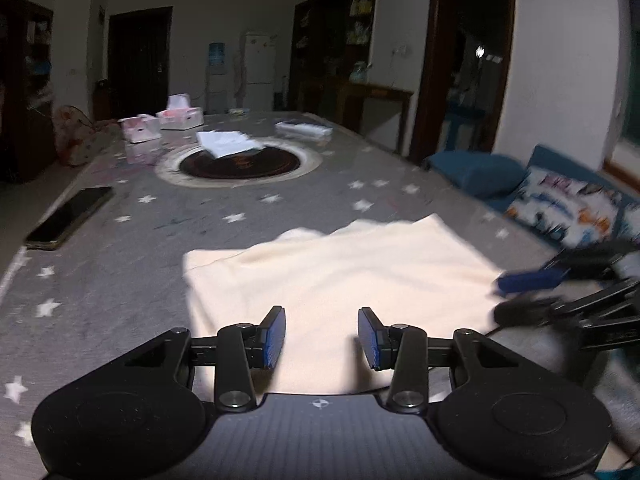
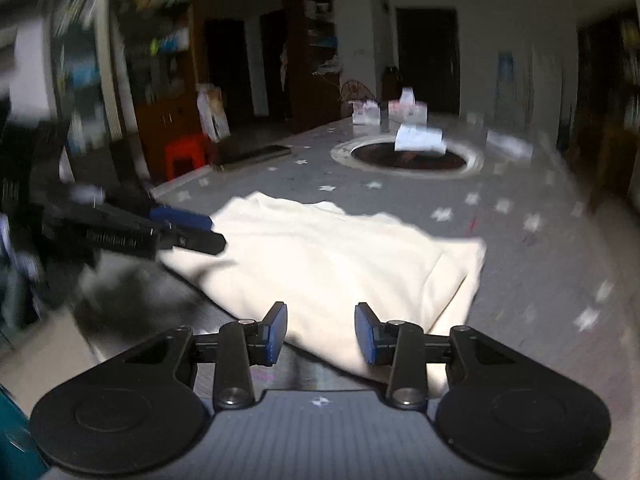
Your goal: Fold clothes
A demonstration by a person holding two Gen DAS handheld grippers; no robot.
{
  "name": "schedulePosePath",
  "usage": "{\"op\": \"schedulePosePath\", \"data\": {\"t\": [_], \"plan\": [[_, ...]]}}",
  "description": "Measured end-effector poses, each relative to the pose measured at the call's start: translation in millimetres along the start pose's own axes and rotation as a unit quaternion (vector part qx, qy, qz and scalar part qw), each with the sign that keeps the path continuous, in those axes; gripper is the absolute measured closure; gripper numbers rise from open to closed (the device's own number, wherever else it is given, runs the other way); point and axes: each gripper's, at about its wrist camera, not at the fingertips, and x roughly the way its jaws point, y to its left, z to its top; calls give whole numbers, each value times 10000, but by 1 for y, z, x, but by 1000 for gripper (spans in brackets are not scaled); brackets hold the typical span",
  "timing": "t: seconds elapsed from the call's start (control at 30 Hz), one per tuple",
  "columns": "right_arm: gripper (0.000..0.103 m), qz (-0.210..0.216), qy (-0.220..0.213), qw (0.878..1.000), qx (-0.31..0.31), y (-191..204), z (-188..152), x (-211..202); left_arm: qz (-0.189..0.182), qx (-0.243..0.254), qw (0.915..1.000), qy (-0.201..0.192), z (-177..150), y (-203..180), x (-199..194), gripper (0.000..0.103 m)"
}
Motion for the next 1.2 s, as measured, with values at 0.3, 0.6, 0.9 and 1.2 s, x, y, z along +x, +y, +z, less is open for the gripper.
{"op": "schedulePosePath", "data": {"t": [0.3,0.6,0.9,1.2], "plan": [[67,418,113,9929,1106,-44,-8,1,-274,-107,9991,298,-9,-7,15,61],[68,370,24,9906,1319,-52,5,25,-244,10,9992,316,-11,-9,15,60],[69,397,-48,9881,1484,-64,24,36,-267,-42,9993,264,-6,-8,14,60],[81,258,109,9829,1820,-96,33,64,-220,-70,9992,332,-10,0,15,60]]}}
